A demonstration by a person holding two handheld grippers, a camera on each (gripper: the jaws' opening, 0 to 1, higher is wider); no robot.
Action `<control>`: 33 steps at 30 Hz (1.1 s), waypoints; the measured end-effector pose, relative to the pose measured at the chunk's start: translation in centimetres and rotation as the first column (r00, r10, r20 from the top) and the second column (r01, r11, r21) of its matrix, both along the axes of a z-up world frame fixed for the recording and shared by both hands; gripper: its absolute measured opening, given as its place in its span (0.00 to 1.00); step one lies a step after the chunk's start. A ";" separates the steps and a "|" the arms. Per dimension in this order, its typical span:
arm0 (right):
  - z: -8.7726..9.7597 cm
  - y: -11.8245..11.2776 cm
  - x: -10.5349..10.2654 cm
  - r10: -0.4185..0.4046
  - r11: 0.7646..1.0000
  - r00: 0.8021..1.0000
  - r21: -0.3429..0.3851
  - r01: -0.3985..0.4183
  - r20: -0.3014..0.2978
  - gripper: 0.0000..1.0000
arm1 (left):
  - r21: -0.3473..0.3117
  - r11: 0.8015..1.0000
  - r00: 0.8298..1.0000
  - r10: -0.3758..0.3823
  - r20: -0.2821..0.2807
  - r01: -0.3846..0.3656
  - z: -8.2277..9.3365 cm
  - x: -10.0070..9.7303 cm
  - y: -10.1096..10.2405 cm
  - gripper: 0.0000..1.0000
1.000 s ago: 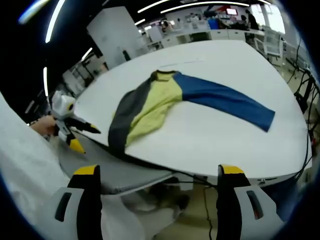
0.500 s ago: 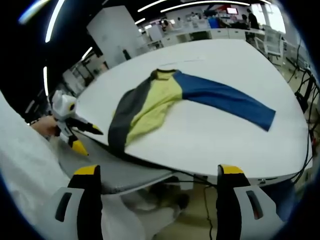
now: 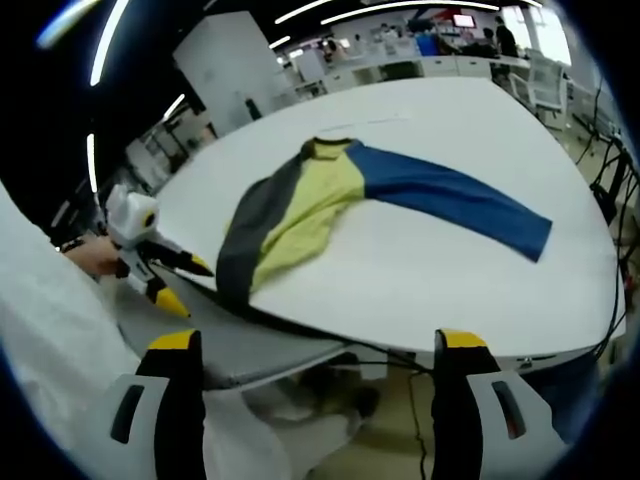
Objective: Fold the garment on the visible template until the final outline fits inside the template.
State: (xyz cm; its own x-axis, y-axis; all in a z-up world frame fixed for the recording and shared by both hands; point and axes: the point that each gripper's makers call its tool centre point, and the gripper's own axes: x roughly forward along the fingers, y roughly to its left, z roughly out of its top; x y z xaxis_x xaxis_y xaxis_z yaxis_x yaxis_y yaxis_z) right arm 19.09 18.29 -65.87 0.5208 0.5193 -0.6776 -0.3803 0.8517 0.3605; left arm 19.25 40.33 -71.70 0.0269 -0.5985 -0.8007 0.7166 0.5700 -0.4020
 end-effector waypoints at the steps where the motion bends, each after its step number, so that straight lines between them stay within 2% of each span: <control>1: 0.0 0.0 0.0 0.000 1.000 1.000 0.000 0.000 -0.001 0.95 | 0.000 1.000 1.000 0.000 -0.001 0.000 0.0 0.0 0.0 0.59; 15: -0.1 0.1 0.1 0.001 1.000 1.000 -0.001 -0.001 -0.004 0.95 | 0.022 0.999 0.999 0.032 0.025 -0.032 -1.0 0.9 -0.2 0.54; 19: -0.1 0.0 0.1 0.001 1.000 1.000 0.000 -0.001 -0.005 0.95 | 0.035 0.999 0.999 0.020 0.049 -0.022 -1.3 1.0 -0.4 0.50; 33: -0.1 0.0 0.0 0.003 1.000 1.000 0.000 -0.003 -0.007 0.95 | 0.036 0.999 0.998 -0.005 0.057 0.003 -2.1 0.9 -1.5 0.42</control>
State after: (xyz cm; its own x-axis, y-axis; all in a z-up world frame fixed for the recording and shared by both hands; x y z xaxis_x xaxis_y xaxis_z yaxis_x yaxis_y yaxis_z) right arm 19.13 18.33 -66.00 0.5146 0.5212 -0.6809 -0.3808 0.8504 0.3632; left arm 20.18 38.82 -73.79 0.0711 -0.5694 -0.8190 0.7399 0.5807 -0.3395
